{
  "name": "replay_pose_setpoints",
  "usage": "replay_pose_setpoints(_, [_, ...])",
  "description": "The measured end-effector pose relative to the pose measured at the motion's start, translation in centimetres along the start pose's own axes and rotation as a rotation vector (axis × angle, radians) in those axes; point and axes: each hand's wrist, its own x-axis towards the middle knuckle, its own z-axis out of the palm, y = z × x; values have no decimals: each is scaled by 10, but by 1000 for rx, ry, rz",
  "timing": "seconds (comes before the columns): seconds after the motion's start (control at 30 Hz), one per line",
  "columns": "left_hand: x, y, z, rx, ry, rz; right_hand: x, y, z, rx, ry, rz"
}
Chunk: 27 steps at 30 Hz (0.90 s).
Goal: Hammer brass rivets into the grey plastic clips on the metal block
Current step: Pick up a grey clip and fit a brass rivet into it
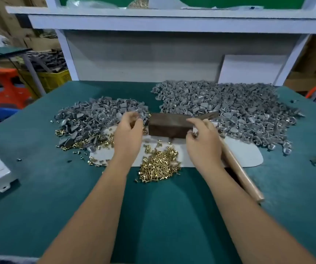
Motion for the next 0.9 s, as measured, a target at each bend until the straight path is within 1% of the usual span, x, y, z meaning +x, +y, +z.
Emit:
replay_pose_setpoints(0.07, [1,2,8,155,-82,-17,6,-6,6,-117,-32,-25])
replay_pose_setpoints(0.1, [0,2,12,195,-119,-3,9,-7,8,-149,-48,-26])
replay_pose_setpoints(0.13, [-1,1,16,221,-153,24,11,-9,11,-151,-59,-10])
replay_pose_setpoints(0.2, [-1,-3,21,260,-163,56,11,-6,13,-95,-97,25])
replay_pose_setpoints(0.27, [0,-5,20,264,-155,61,10,-4,9,3,-119,39])
replay_pose_setpoints(0.37, [-2,-3,17,291,-151,98,9,-3,2,70,-126,44])
replay_pose_setpoints(0.5, [-4,1,11,298,-106,137,4,-4,0,83,-100,47])
replay_pose_setpoints(0.63, [-4,3,2,222,-156,103,7,-2,-1,75,-78,52])
replay_pose_setpoints(0.7, [-3,4,2,221,-183,96,7,0,-2,88,-79,53])
replay_pose_setpoints(0.9, [-2,5,6,184,-160,85,8,2,-3,131,-75,50])
